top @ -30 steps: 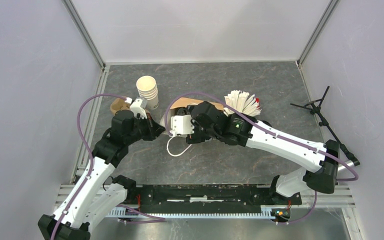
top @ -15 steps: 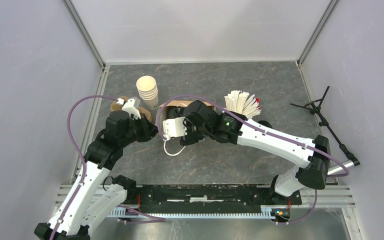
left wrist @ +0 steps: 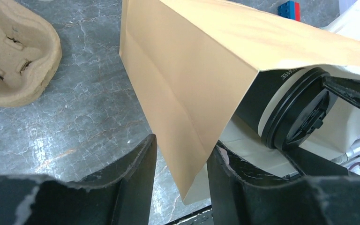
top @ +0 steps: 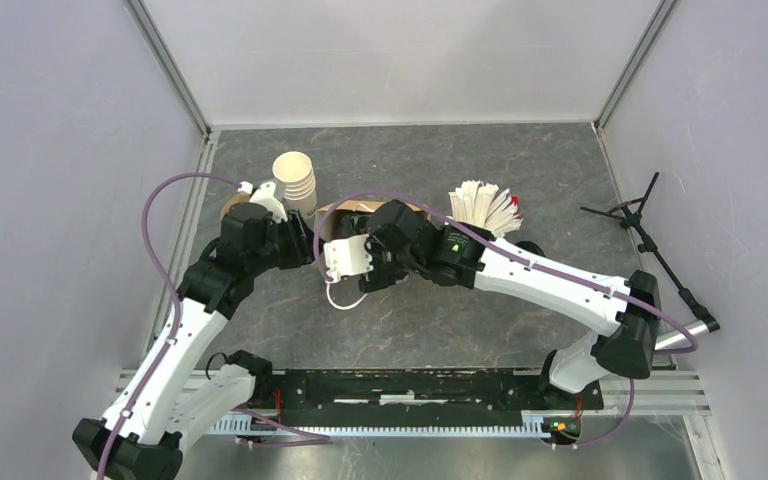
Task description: Pack the takeout coffee
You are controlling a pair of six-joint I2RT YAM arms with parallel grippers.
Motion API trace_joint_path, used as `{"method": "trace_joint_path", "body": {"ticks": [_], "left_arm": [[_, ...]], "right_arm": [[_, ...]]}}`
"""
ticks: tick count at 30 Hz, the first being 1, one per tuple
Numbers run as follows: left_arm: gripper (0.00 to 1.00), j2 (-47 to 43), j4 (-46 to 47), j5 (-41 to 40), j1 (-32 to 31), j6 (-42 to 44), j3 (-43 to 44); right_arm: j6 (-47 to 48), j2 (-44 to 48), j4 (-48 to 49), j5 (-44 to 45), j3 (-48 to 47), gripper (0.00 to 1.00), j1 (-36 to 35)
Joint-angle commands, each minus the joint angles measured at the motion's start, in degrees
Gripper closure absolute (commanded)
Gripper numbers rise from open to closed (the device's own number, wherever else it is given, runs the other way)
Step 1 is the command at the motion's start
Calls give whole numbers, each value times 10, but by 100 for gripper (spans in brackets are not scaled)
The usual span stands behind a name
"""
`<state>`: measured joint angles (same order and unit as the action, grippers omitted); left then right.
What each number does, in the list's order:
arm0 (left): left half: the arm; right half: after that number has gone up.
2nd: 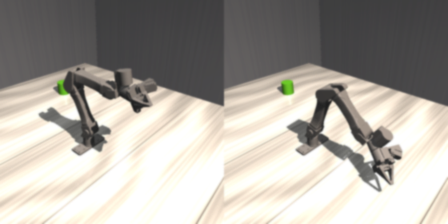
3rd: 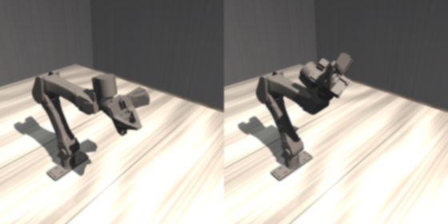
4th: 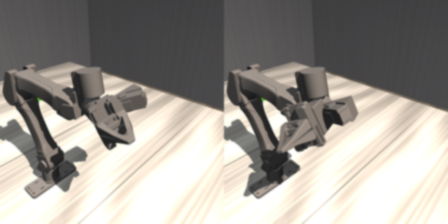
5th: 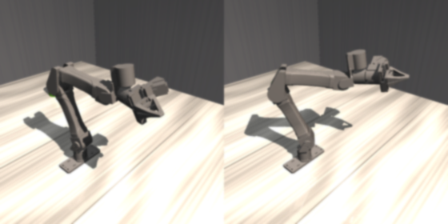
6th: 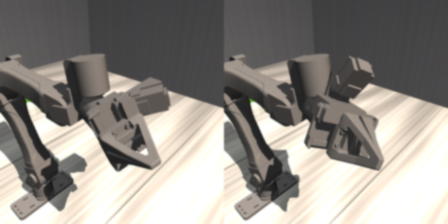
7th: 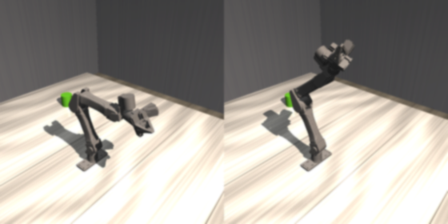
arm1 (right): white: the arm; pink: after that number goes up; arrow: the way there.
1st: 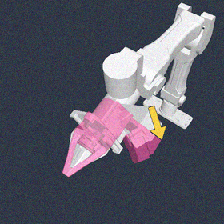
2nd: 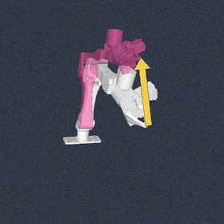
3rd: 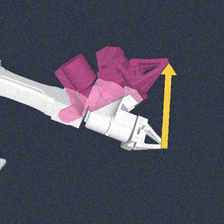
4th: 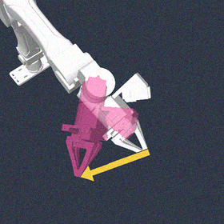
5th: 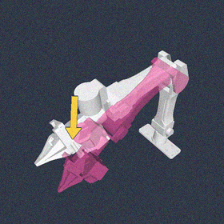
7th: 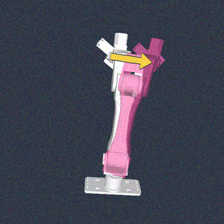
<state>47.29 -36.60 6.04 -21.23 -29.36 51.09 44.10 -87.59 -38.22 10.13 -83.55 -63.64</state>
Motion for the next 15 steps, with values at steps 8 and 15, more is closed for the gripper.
{"method": "trace_joint_path", "body": {"ticks": [8,15], "left_arm": [[54,22,49,-12,1,37,29],[77,32,64,3,1,41,29]], "right_arm": [[10,37,-7,-36,12,13,-1],[21,52,-27,-44,25,14,-1]]}}
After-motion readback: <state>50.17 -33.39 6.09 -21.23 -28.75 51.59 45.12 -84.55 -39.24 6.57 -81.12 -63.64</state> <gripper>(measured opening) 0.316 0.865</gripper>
